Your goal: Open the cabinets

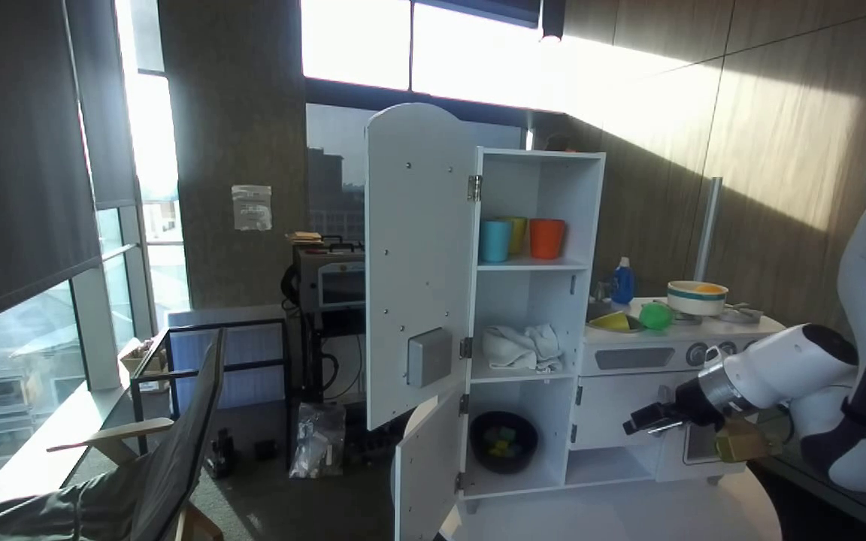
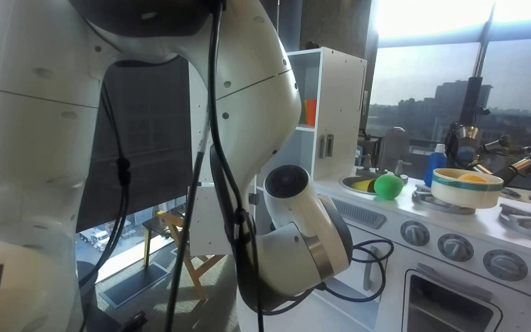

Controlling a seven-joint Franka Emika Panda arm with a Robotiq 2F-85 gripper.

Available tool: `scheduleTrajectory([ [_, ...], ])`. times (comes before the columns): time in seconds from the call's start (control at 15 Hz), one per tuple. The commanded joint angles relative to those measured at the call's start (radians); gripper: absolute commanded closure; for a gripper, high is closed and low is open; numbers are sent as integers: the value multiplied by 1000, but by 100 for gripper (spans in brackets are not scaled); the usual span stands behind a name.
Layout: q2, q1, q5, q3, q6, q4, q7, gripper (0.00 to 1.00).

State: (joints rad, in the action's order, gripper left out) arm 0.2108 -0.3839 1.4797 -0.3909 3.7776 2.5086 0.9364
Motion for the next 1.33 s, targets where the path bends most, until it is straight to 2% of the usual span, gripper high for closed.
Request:
scheduleTrajectory([
  [0.0,34,-18,58,-1,28,-123,164,0],
  [0.2,50,-14,120,-4,-21,-190,270,0],
  [0.27,23,-15,54,-1,-14,-123,173,0],
  [0.6,46,-15,86,-1,-27,-160,224,0],
  [0.87,48,-34,29,-19,-76,-182,231,0],
  [1.27,100,-59,17,-27,-95,-271,228,0],
])
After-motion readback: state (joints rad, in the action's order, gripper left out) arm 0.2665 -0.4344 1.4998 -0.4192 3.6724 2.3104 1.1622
